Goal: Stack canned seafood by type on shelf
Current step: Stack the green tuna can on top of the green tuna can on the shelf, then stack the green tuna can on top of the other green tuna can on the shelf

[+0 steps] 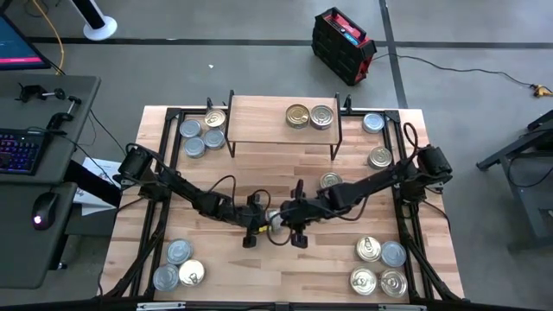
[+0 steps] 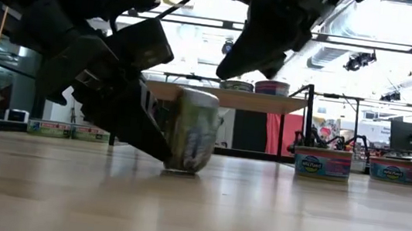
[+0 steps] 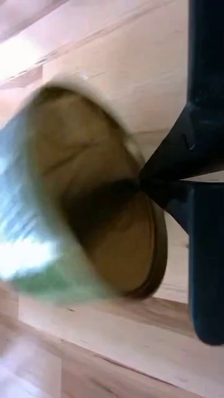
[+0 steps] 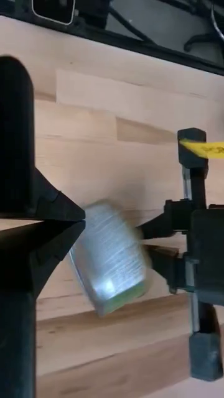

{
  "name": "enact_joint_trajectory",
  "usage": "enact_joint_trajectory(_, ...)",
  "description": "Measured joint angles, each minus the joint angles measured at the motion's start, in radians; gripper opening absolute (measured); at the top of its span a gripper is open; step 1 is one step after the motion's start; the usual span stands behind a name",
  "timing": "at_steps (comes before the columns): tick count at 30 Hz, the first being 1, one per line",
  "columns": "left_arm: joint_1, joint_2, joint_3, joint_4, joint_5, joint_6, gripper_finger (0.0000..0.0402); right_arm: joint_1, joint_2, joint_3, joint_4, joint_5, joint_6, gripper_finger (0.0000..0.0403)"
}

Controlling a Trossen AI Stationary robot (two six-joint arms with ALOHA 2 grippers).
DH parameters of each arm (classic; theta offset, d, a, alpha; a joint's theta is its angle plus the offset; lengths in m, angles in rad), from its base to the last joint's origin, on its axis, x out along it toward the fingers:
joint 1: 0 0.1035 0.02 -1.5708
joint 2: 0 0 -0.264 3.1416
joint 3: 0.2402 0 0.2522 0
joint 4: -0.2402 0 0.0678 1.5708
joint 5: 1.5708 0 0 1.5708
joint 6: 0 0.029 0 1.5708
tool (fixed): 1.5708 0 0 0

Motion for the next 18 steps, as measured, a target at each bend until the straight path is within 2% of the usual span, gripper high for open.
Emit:
enact_joint_trajectory(4, 0.000, -0.019, 0.002, -0.030, -0.003, -0.022, 0.0000, -0.010, -0.018, 0.057, -0.036, -0.001, -0.008, 0.0000)
enact_joint_trajectory(11, -0.019, -0.030, 0.002, -0.051, -0.012, -0.052, 0.0000, -0.028, -0.021, 0.171, -0.137, 0.007, 0.118, 0.0000)
enact_joint_trajectory(15, -0.031, -0.048, 0.000, -0.045, -0.009, -0.075, 0.0000, -0.026, -0.021, 0.239, -0.326, 0.037, 0.182, 0.0000)
enact_joint_trajectory(18, -0.036, -0.113, 0.002, 0.020, -0.020, -0.010, 0.0000, -0.026, -0.023, 0.235, -0.474, 0.040, 0.175, 0.0001)
